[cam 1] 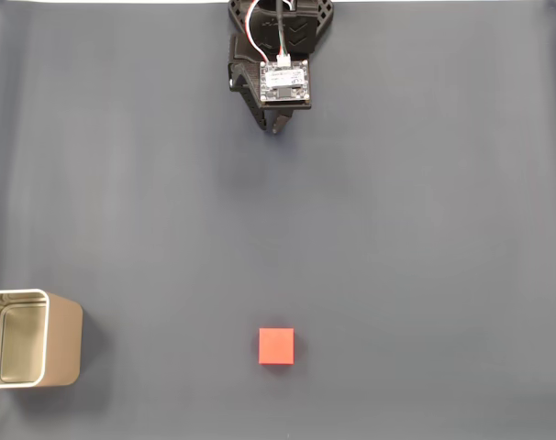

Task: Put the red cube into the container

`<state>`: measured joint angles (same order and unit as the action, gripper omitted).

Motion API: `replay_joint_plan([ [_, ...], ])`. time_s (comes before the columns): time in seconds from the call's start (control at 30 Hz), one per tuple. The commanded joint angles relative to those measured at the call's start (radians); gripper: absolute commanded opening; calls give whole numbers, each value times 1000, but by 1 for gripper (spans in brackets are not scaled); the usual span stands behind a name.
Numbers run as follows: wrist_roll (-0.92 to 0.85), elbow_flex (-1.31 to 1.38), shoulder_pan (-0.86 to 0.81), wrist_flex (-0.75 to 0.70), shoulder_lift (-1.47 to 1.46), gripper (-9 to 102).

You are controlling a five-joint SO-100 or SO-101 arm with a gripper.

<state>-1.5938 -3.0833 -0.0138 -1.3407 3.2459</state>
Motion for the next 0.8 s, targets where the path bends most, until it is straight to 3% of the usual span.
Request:
replay_joint_plan([
  [0.0,6,-11,9,-11,78,1],
  [0.77,2,-11,0,25,78,0],
])
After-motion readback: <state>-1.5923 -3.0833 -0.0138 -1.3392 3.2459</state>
